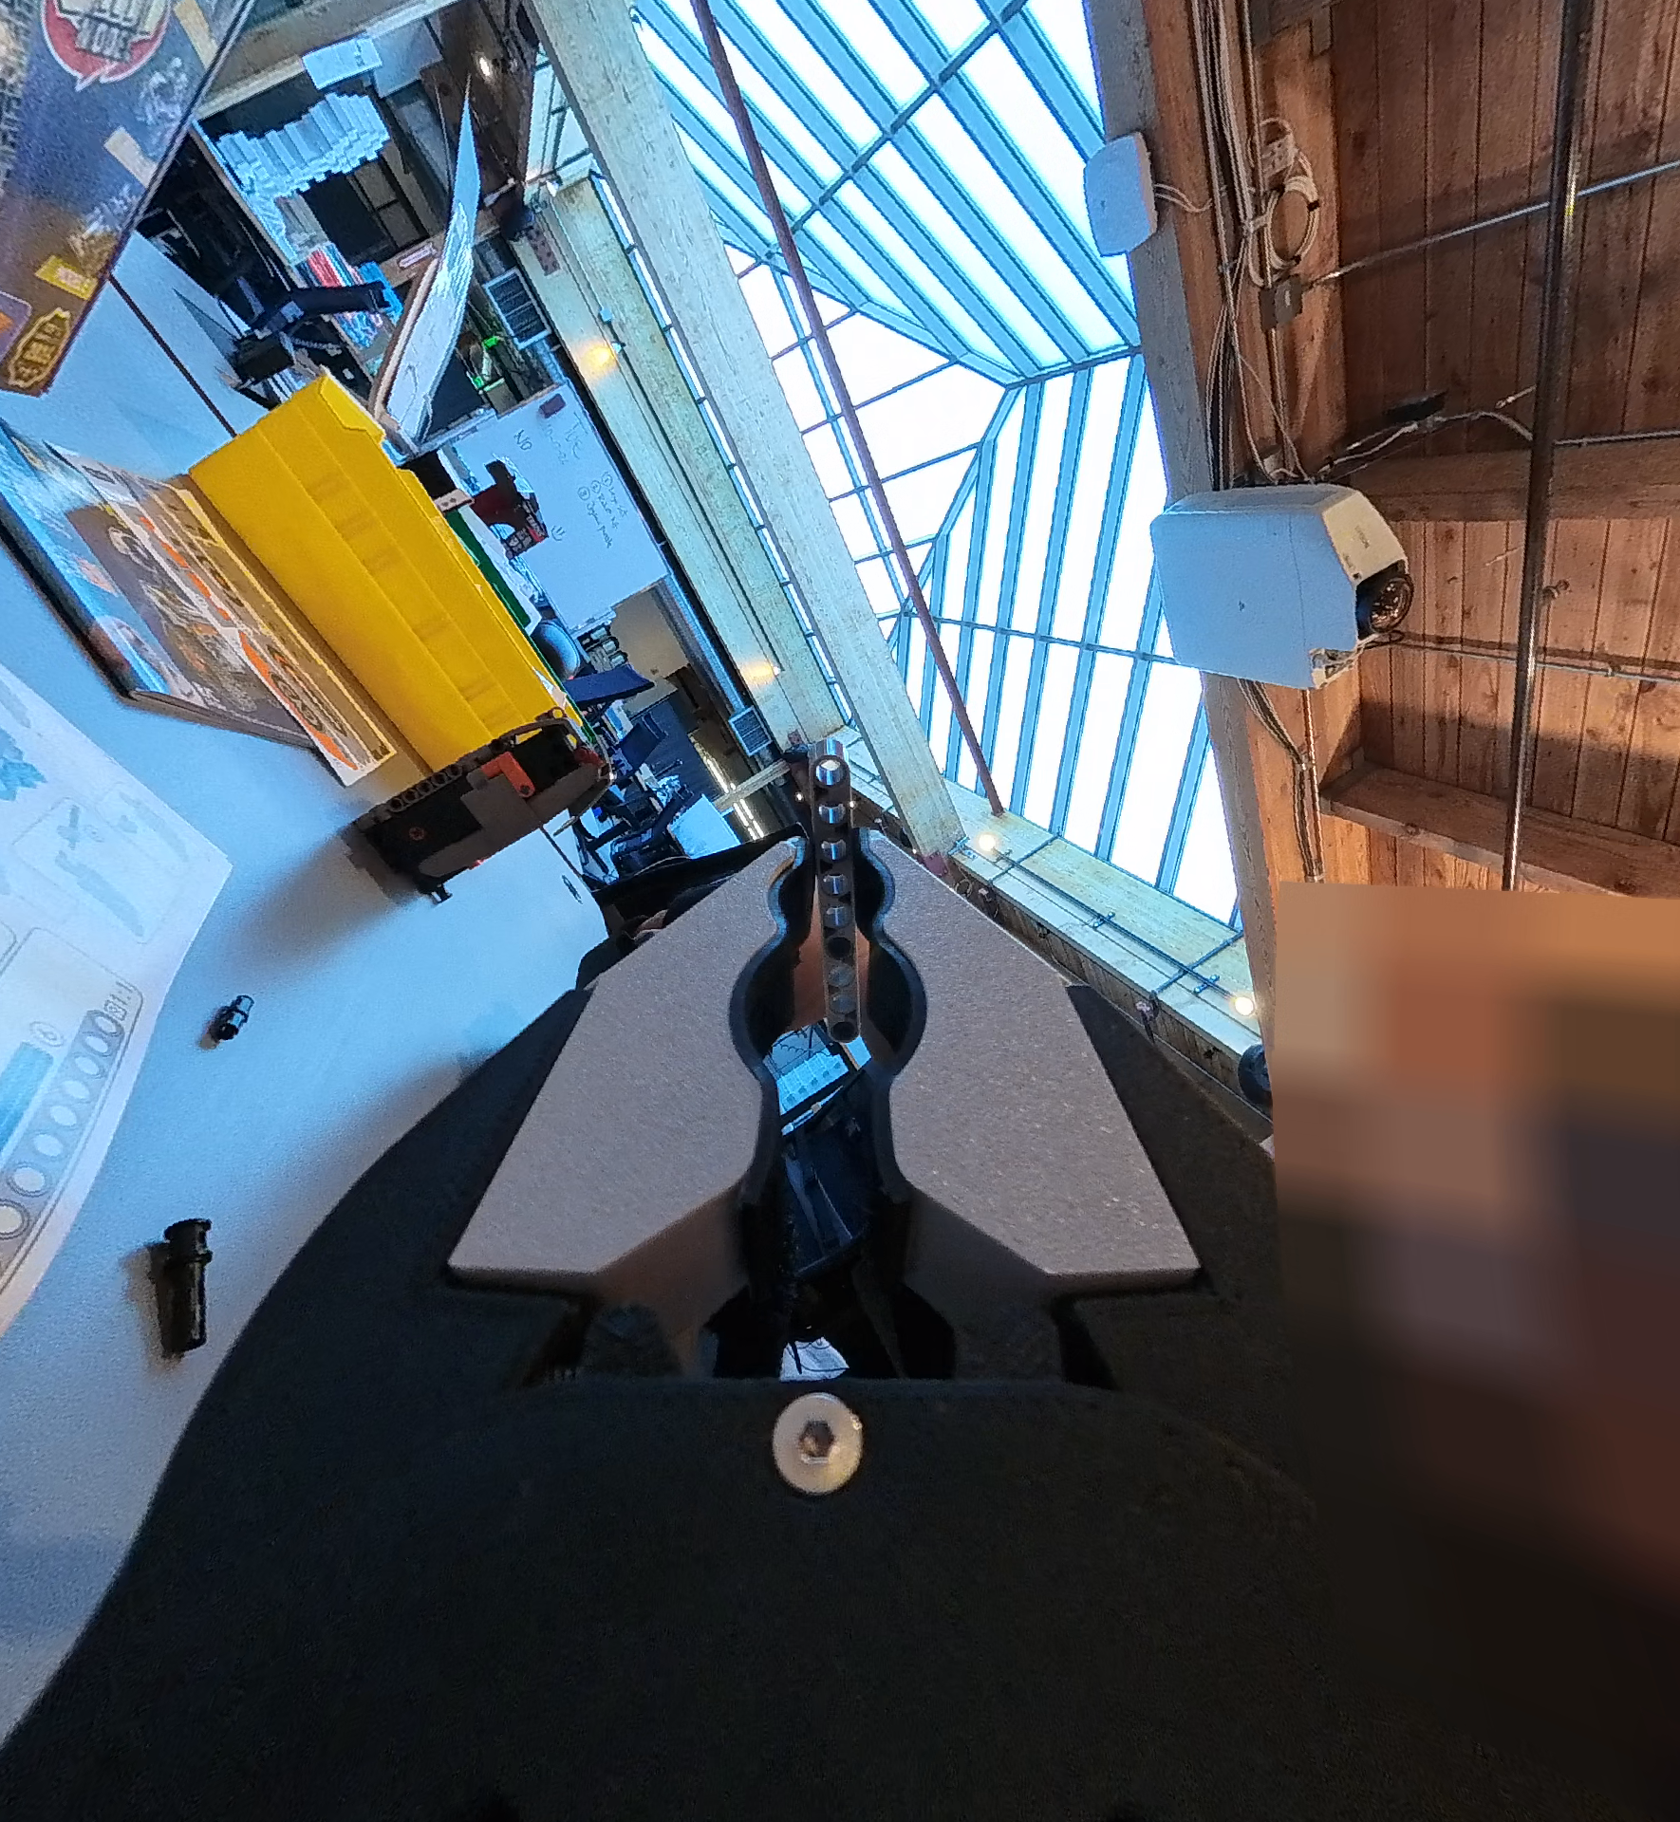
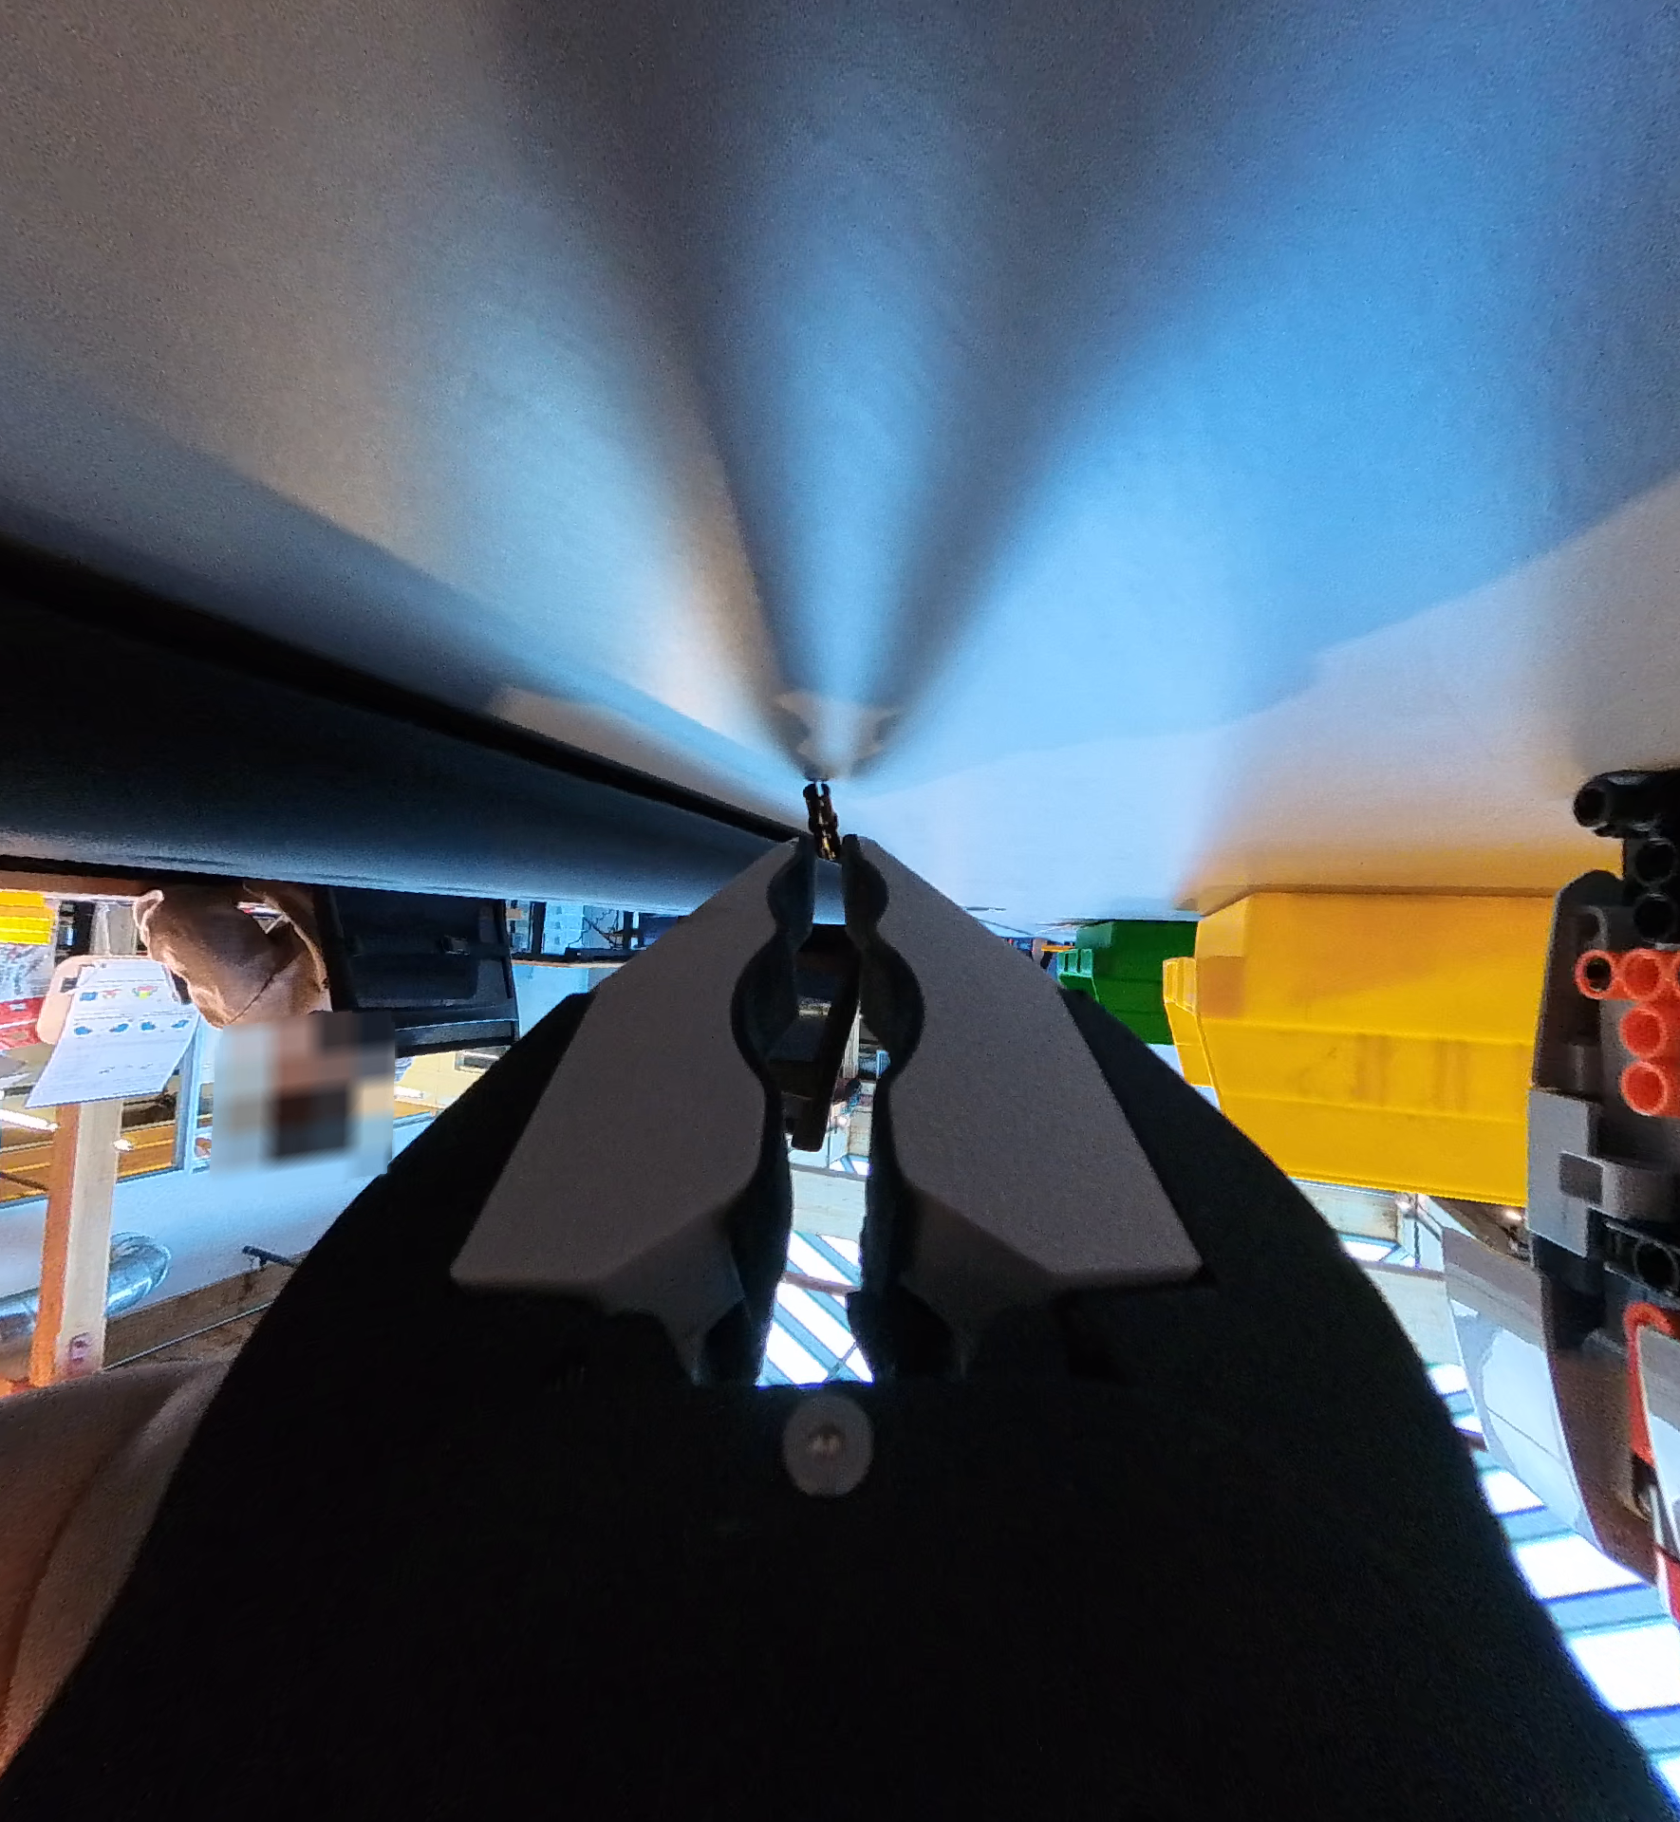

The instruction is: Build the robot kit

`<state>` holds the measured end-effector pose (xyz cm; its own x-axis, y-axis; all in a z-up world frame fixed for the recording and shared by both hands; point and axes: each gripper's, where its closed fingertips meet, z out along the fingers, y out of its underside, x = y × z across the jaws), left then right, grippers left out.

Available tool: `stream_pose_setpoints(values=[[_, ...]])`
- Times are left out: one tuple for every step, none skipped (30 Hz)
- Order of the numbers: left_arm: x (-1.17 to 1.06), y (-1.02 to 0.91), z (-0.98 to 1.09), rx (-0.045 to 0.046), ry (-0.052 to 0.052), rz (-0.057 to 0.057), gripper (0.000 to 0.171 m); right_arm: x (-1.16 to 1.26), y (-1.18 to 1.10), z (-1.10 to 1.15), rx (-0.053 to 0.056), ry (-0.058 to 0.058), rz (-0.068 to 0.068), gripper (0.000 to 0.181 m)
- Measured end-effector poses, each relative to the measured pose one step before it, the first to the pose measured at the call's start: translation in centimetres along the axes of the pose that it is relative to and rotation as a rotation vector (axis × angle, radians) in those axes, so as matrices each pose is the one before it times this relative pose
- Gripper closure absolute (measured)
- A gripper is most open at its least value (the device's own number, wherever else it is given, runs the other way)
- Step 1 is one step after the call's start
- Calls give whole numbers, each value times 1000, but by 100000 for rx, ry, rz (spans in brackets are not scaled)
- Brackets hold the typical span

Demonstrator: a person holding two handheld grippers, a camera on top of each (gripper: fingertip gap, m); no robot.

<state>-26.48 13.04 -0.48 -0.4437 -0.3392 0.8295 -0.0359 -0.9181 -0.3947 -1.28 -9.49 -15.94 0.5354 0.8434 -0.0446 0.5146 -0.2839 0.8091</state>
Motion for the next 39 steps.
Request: stream_pose_setpoints(values=[[23,-5,3,37,142,-43,168,-1,-44,-47,305,108,-130,179],[20,2,6,15,199,-68,168,8,-29,-47,289,128,-156,179],[1,-5,11,-7,115,-84,168,42,-33,-54,488,246,-102,179],[-9,9,2,-40,14,-25,168,27,0,-62,419,63,3,179],[-5,1,-1,-49,67,-31,168,20,72,-51,148,37,115,179],[2,-4,-7,-11,56,-77,168,63,125,-57,-9,175,311,179],[-15,-1,-4,60,-17,-58,168,63,132,-57,90,36,425,179],[5,-18,-17,98,35,-34,168,-35,160,-19,-30,-915,521,179],[13,-21,-3,18,106,-66,168,-230,259,33,-515,-2486,534,179],[7,5,-3,-80,109,-105,168,-231,377,112,-1117,-2984,831,179],[17,10,4,-73,101,-112,168,-139,521,181,-2020,-2957,1565,180],[24,10,11,-6,138,-80,168,-156,616,215,-2816,-3276,1972,180],[47,20,27,-103,160,-30,168,-192,546,225,-2824,-3399,1863,180],[70,27,39,-197,135,105,168,-216,418,190,-2553,-3175,1193,180],[64,27,39,-159,43,238,168,-35,203,95,-1752,-1616,427,180],[46,28,36,-138,-19,248,168,136,35,2,-1118,-269,311,180],[48,16,22,-61,49,150,168,212,-49,-92,-1119,397,474,180],[9,9,11,-3,56,-38,168,366,-195,-180,-626,1670,12,180],[-32,18,11,-51,-23,-140,168,324,-331,-239,139,1806,-304,180],[-48,18,0,-22,-111,-133,168,10,-288,-251,-46,69,-129,180],[-72,4,-11,1,-153,-209,168,-116,-142,-225,-898,-266,-131,180],[-34,-1,-16,83,-20,-194,168,62,-59,-232,-1453,1188,-298,180],[-12,-5,-8,28,17,-76,168,145,-70,-260,-670,1813,-74,179],[-10,-5,-11,-55,-105,63,168,52,-21,-309,-602,695,65,179],[5,-14,-15,53,-110,140,168,65,-169,-315,433,797,-250,180],[27,-18,-13,81,34,108,168,33,-402,-316,2008,795,-480,180],[25,-20,-12,55,78,-7,168,-132,-515,-261,2679,-246,-668,180],[11,-14,-21,139,39,-3,168,-232,-470,-160,2506,-894,-1076,180],[-3,-22,-26,158,18,-5,168,-69,-449,-69,2461,154,-1515,179],[-4,-29,-10,106,31,-32,168,116,-499,-27,3090,1259,-1481,179],[-8,0,0,-44,32,-50,168,-58,-392,63,2822,-284,-709,179],[-13,3,9,-94,-5,1,168,-153,-168,134,1845,-1126,-52,178],[-38,9,21,-114,-94,-67,168,17,-213,160,2471,-126,163,177],[-51,13,15,-86,-87,-110,168,106,-238,145,2635,392,249,172],[-60,2,12,-50,-81,-125,168,164,-86,84,1918,884,-104,175],[-52,16,-6,-74,-112,-132,168,176,85,35,1835,1174,17,175],[-68,-3,-22,28,-191,-91,168,135,76,-32,2521,1067,-21,171],[-64,2,-18,57,-190,-102,168,108,14,-136,3796,997,229,171],[-60,-6,-30,50,-186,-143,168,21,-10,-200,4729,225,336,170]])
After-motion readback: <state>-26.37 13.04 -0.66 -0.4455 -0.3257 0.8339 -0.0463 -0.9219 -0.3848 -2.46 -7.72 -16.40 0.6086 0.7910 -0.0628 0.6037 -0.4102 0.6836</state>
